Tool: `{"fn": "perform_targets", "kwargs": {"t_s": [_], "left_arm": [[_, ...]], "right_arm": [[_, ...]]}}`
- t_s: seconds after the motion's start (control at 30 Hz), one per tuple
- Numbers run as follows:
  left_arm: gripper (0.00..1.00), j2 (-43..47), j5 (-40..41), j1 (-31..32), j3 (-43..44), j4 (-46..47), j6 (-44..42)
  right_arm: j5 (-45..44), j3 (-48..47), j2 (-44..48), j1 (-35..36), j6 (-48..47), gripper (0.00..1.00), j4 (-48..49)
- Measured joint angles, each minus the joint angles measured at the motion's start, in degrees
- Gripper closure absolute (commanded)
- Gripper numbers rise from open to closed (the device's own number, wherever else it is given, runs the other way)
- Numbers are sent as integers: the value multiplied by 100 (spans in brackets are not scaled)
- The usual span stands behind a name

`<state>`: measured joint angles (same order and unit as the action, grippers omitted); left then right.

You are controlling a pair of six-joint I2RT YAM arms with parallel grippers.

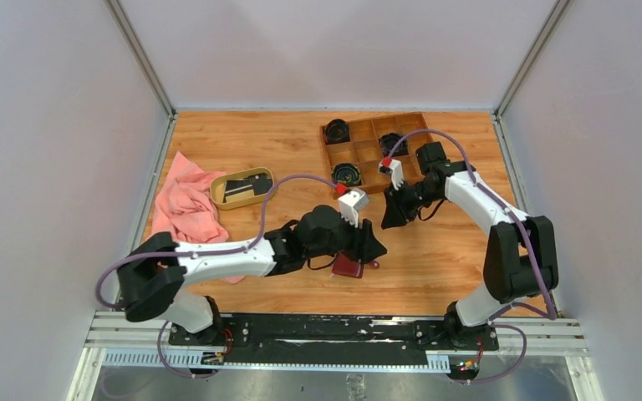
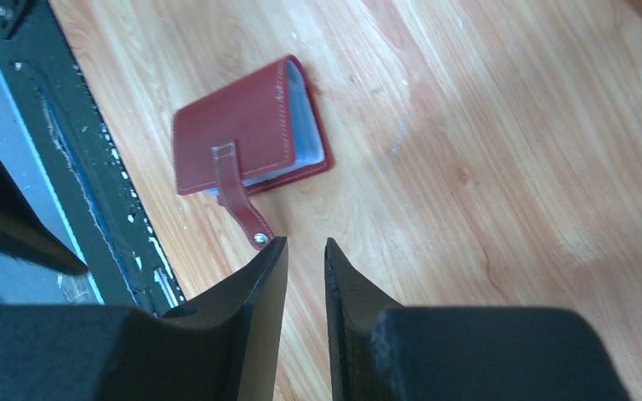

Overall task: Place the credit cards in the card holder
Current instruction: Close the card holder at the center of the board.

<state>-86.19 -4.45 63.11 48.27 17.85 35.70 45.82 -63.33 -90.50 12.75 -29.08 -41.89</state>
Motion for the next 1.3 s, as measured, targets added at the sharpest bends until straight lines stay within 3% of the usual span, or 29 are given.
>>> {"fn": "perform_targets", "kwargs": {"t_s": [0.23,0.33,0.37,0.53,0.63,0.8,1.0,1.3], "left_arm": [[22,1471,334,-140,-1025,144,-551],[1,1847,509,-334,-1585,133,-678],[0,1939,557,-389,-1733,114,-717],[0,2334,855,-693,-2363,4,-721],[7,2339,850,-857,-2487,-7,-627],[20,1967,737,-984,-2494,24,-361],[25,1252,551,-984,-2494,341,-31],[34,592,433,-984,-2468,612,199]], "right_arm": [[898,293,994,-4,-664,76,20],[1421,643,1497,0,-1165,75,57],[1567,791,1665,22,-1364,73,90],[1858,1344,2170,439,-2371,67,275],[1757,1423,2146,892,-2527,68,581],[1335,1397,1456,1458,-2269,76,1156],[498,1237,634,1685,-1646,78,1543],[-258,1207,385,1818,-1399,78,1714]]}}
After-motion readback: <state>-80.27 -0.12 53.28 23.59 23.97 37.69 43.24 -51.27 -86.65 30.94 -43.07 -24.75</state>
